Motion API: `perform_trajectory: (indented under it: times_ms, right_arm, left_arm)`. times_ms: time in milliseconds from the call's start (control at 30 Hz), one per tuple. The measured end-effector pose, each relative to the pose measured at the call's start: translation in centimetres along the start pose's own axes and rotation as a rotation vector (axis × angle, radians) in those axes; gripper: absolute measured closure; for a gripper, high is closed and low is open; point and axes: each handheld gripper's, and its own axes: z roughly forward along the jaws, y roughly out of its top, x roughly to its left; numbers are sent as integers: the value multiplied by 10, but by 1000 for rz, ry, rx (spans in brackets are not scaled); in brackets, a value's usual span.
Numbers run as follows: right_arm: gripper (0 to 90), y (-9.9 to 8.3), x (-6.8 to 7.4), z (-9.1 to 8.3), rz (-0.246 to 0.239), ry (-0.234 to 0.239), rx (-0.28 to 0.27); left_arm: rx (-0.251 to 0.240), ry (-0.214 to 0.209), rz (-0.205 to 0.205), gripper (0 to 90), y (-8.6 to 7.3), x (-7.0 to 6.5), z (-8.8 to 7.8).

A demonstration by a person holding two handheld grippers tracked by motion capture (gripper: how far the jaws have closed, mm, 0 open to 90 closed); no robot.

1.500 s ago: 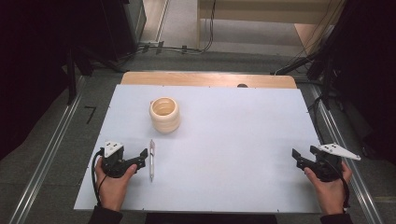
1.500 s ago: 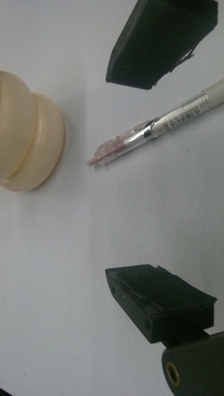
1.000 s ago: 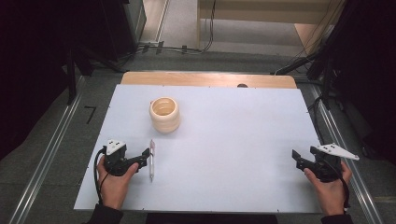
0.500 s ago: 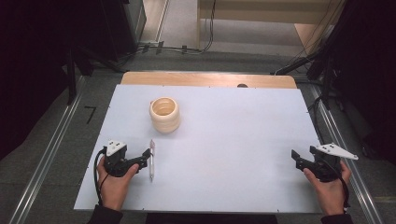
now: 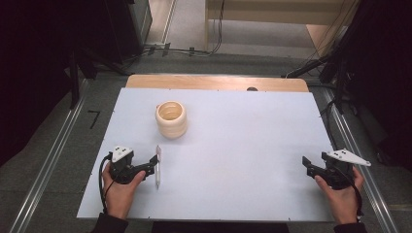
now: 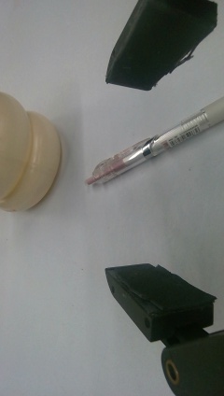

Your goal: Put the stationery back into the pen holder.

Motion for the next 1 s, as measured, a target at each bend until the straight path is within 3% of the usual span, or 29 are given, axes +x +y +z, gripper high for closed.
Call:
perform_trajectory:
  times_ms: [1000]
  right_arm:
    - [262,0,3,3,-17,0,18]
  left_arm:
    - [61,-36,27,79,-3,-12,5]
